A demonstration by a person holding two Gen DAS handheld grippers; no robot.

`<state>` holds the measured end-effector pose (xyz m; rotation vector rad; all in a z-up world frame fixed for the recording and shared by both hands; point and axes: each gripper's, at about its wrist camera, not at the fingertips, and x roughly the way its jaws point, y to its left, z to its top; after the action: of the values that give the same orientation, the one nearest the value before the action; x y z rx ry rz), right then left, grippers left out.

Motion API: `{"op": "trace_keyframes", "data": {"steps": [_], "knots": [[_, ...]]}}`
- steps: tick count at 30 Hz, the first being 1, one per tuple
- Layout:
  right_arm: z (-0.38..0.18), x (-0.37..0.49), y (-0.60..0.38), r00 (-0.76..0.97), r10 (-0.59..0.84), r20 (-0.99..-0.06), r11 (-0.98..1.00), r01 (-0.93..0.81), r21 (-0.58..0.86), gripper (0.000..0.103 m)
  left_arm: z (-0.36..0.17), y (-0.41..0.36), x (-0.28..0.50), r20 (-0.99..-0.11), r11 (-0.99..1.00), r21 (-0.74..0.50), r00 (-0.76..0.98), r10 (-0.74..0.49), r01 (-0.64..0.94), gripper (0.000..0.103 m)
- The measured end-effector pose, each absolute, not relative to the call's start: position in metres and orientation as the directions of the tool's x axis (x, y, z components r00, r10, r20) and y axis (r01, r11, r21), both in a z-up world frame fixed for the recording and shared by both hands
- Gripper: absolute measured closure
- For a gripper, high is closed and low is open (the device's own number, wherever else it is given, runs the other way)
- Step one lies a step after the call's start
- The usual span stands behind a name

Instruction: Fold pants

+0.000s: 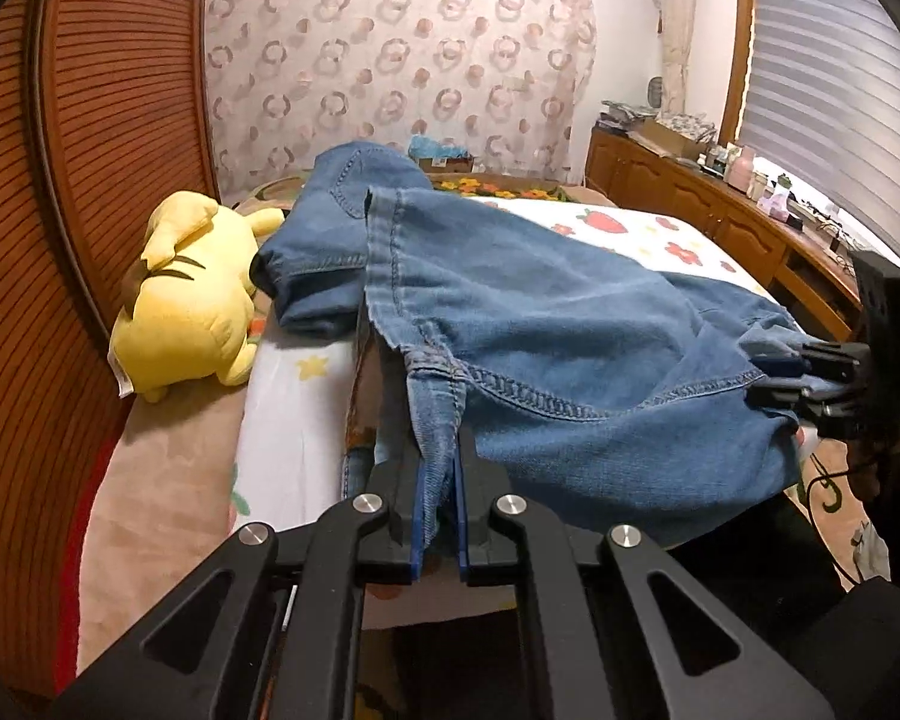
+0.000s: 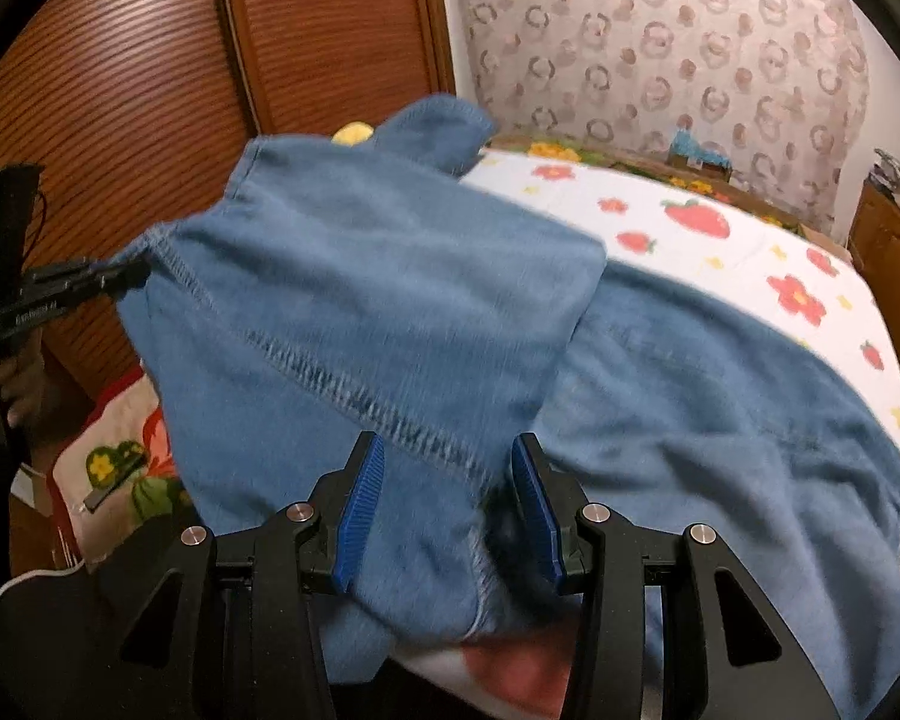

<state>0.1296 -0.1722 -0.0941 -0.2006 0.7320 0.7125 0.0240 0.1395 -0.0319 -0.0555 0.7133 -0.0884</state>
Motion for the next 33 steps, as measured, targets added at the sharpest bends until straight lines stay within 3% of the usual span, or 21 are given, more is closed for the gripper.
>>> {"op": "trace_keyframes", "data": {"steps": [3, 6, 9, 13, 17, 19, 23, 29, 33], "knots": [[-0.102, 0.124, -0.171, 0.508, 0.522, -0.685, 0.746, -0.662, 0.077, 0.070, -0.037, 0.140, 0.023, -0.660, 0.994, -0.088, 0.745, -0.103, 0.060, 0.095], [-0.104, 0.121, -0.175, 0.501, 0.530, -0.684, 0.747, -0.658, 0.097, 0.090, -0.040, 0.140, 0.023, -0.665, 0.993, -0.101, 0.739, -0.109, 0.055, 0.094], [-0.103, 0.118, -0.179, 0.501, 0.540, -0.676, 0.746, -0.657, 0.109, 0.096, -0.043, 0.140, 0.023, -0.669, 0.992, -0.115, 0.734, -0.119, 0.056, 0.090], [-0.103, 0.114, -0.185, 0.505, 0.539, -0.674, 0.753, -0.647, 0.118, 0.096, -0.039, 0.141, 0.025, -0.657, 0.992, -0.113, 0.746, -0.113, 0.051, 0.081], [-0.100, 0.113, -0.191, 0.510, 0.557, -0.656, 0.754, -0.641, 0.141, 0.096, -0.031, 0.139, 0.025, -0.630, 0.992, -0.117, 0.768, -0.116, 0.054, 0.057], [-0.098, 0.112, -0.192, 0.519, 0.551, -0.654, 0.760, -0.636, 0.135, 0.096, -0.029, 0.136, 0.026, -0.622, 0.992, -0.110, 0.775, -0.114, 0.057, 0.054], [-0.094, 0.106, -0.197, 0.539, 0.556, -0.633, 0.764, -0.631, 0.135, 0.094, -0.026, 0.127, 0.032, -0.608, 0.991, -0.109, 0.783, -0.128, 0.077, 0.023], [-0.086, 0.101, -0.211, 0.596, 0.526, -0.607, 0.797, -0.594, 0.108, 0.069, -0.025, 0.105, 0.045, -0.590, 0.988, -0.120, 0.792, -0.153, 0.101, 0.023], [-0.086, 0.099, -0.226, 0.630, 0.489, -0.603, 0.825, -0.558, 0.086, 0.066, -0.026, 0.089, 0.056, -0.593, 0.987, -0.116, 0.790, -0.158, 0.110, 0.023]]}}
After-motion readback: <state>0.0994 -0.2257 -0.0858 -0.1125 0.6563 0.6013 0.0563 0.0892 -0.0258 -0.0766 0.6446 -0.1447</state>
